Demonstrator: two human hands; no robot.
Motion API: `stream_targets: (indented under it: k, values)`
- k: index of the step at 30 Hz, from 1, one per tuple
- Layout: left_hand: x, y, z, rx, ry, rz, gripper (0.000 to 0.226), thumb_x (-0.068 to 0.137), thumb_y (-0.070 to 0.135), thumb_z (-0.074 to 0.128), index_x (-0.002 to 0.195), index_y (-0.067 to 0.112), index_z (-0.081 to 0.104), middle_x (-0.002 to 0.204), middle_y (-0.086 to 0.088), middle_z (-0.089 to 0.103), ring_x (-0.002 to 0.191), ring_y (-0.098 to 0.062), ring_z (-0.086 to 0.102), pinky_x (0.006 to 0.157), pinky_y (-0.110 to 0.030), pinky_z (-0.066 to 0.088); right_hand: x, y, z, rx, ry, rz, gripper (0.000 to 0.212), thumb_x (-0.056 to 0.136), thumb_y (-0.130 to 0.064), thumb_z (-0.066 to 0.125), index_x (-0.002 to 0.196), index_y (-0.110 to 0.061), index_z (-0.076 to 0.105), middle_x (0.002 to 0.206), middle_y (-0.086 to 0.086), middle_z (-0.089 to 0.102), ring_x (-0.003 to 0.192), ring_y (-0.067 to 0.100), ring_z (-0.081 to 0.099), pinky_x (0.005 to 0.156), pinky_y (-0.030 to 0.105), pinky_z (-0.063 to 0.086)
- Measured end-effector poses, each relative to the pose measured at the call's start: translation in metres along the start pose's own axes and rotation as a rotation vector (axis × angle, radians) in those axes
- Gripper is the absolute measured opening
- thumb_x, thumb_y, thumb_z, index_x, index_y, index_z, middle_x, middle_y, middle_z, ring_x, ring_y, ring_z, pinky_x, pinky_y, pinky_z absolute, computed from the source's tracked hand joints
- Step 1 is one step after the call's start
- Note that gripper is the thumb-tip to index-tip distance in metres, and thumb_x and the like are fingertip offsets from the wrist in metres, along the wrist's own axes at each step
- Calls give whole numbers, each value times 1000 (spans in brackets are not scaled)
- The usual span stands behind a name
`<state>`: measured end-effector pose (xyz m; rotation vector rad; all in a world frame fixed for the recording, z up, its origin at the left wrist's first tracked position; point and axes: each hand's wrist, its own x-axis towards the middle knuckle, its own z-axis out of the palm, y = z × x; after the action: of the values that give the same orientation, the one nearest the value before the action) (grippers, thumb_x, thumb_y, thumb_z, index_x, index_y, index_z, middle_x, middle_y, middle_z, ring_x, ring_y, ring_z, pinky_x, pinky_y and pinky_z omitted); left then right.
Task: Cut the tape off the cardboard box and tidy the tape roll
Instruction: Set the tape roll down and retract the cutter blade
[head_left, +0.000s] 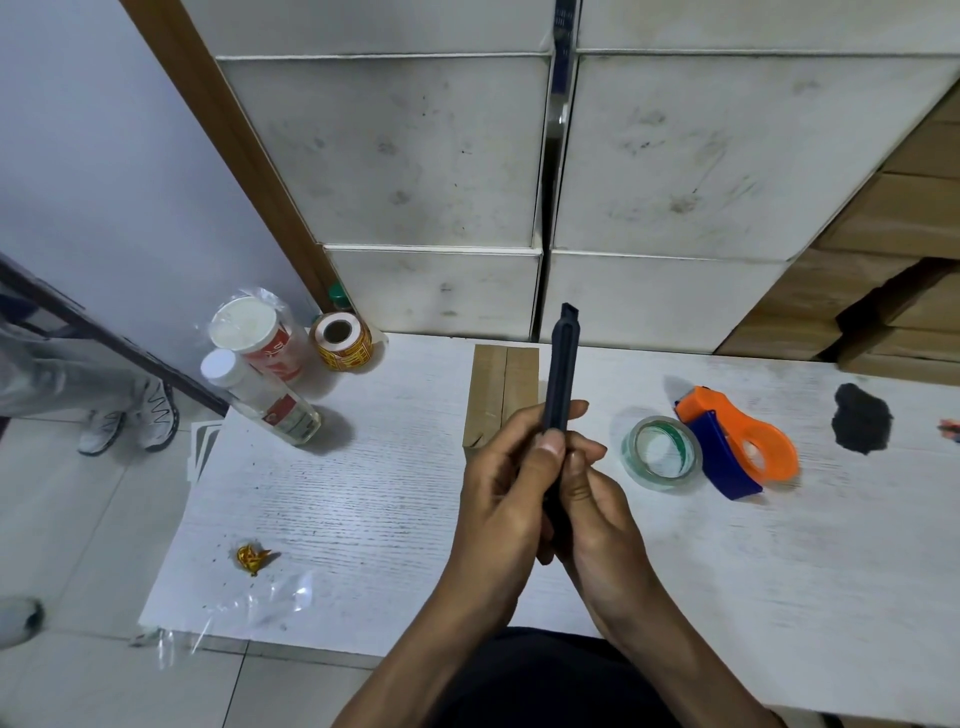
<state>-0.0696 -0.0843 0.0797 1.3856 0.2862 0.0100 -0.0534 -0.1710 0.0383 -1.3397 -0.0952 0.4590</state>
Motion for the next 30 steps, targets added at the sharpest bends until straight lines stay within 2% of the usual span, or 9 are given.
stream_targets:
  k: [3, 9, 13, 16, 18, 19, 24, 27, 30]
  values:
    - [2, -4, 0, 1, 23, -39, 26, 104, 14, 43, 111, 19, 67, 83, 6, 73, 37, -2, 45, 36, -17, 33, 2, 2, 0, 20, -3, 33, 43, 94, -51, 37, 76, -27, 68, 51, -2, 49, 48, 11, 46, 49, 29, 36]
    - [7, -13, -2, 29, 16, -83, 22, 103, 14, 44, 112, 18, 64, 95, 0, 73, 54, -9, 51, 40, -23, 34, 1, -2, -10, 94, -43, 113, 32, 93, -34, 41, 94, -16, 68, 67, 6, 58, 57, 17, 52, 54, 26, 44]
    - [15, -19, -9, 14, -68, -124, 28, 102, 10, 44, 121, 23, 62, 107, 2, 73, 64, -21, 57, 48, -28, 44, 3, -4, -24, -187, -96, 22, 23, 100, -22, 41, 105, -17, 63, 64, -9, 62, 55, 12, 56, 58, 23, 45]
    - [21, -27, -15, 103, -119, -160, 31, 102, 13, 46, 126, 26, 61, 107, 8, 73, 80, -4, 70, 67, -18, 57, 7, 7, -41, -358, -26, 12, 22, 105, -15, 41, 104, -20, 62, 72, -6, 69, 55, 8, 60, 58, 19, 45]
    - [24, -39, -21, 185, -79, -205, 29, 101, 22, 51, 126, 33, 61, 113, 13, 72, 99, -3, 70, 87, -24, 57, 11, 23, -56, -397, 103, 82, 21, 104, -18, 43, 102, -17, 64, 83, 3, 69, 55, 9, 61, 60, 23, 45]
    - [24, -44, -25, 202, -46, -234, 27, 100, 26, 52, 123, 33, 63, 114, 13, 72, 101, -5, 70, 89, -28, 56, 14, 33, -65, -403, 175, 140, 21, 103, -20, 44, 101, -17, 65, 85, 5, 66, 55, 9, 62, 62, 25, 45]
    - [22, -66, -42, 266, 19, -337, 20, 97, 24, 56, 113, 28, 66, 105, 6, 74, 93, -11, 73, 82, -26, 55, 38, 91, -105, -564, 281, 368, 25, 104, -20, 41, 105, -18, 67, 90, 1, 60, 60, 12, 65, 63, 25, 46]
    - [21, -77, -51, 325, 1, -364, 19, 96, 20, 57, 111, 28, 66, 100, 7, 76, 90, -10, 73, 80, -26, 54, 58, 122, -113, -657, 324, 421, 24, 100, -13, 45, 100, -7, 68, 79, 6, 61, 73, 27, 67, 62, 30, 43]
    - [20, -81, -59, 336, 23, -371, 20, 96, 18, 56, 109, 29, 66, 99, 6, 76, 88, -9, 73, 81, -26, 55, 76, 143, -115, -702, 381, 439, 19, 98, -11, 48, 89, -9, 64, 81, 11, 67, 85, 36, 68, 66, 32, 45]
